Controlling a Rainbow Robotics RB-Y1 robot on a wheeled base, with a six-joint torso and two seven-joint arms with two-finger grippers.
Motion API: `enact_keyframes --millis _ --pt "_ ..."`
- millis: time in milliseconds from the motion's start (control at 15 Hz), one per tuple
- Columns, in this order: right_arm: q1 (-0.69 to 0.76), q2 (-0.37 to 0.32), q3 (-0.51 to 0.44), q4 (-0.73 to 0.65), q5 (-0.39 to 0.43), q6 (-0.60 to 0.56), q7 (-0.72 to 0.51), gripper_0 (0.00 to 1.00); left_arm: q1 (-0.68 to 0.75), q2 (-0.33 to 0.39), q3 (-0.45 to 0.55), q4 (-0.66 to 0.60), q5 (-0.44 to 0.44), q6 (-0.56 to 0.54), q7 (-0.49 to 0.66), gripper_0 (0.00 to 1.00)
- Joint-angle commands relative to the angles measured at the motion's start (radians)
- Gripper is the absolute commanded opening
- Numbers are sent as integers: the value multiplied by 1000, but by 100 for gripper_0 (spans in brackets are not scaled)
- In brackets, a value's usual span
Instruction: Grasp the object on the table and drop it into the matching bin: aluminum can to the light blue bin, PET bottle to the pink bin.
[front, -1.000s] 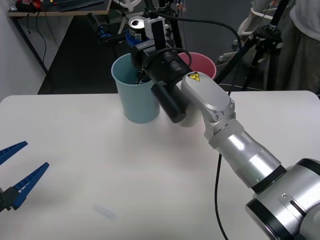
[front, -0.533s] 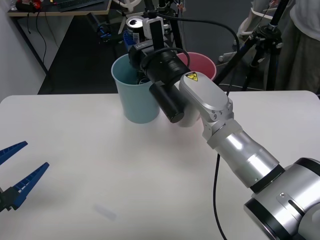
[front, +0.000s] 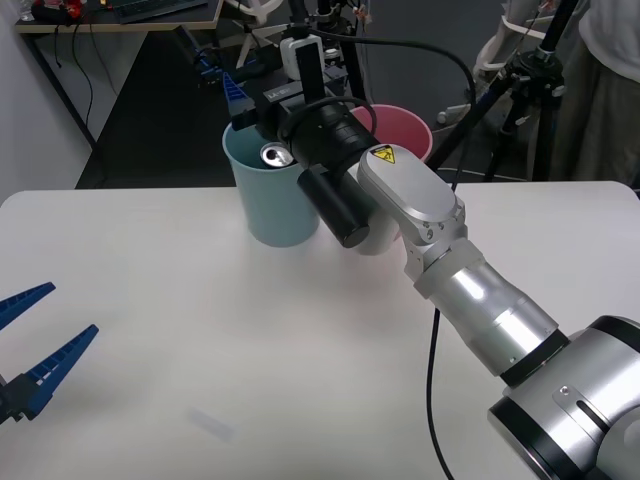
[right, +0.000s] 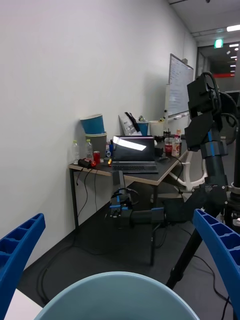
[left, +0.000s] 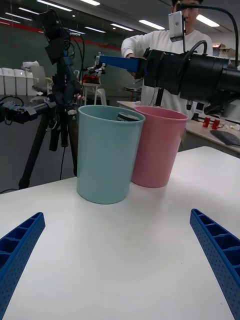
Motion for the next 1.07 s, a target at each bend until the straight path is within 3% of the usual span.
enact_keyframes --millis 67,267,600,1067 --pt "1 0 -2 -3 -3 -20 1 100 0 0 0 0 0 0 0 100" --pt "60 -19 -16 -89 9 -43 -1 100 0 0 0 0 0 0 0 100" --pt "252 -109 -14 -336 9 -102 -2 100 0 0 0 0 0 0 0 100" --pt "559 -345 -51 -696 -26 -198 -30 100 0 0 0 0 0 0 0 100"
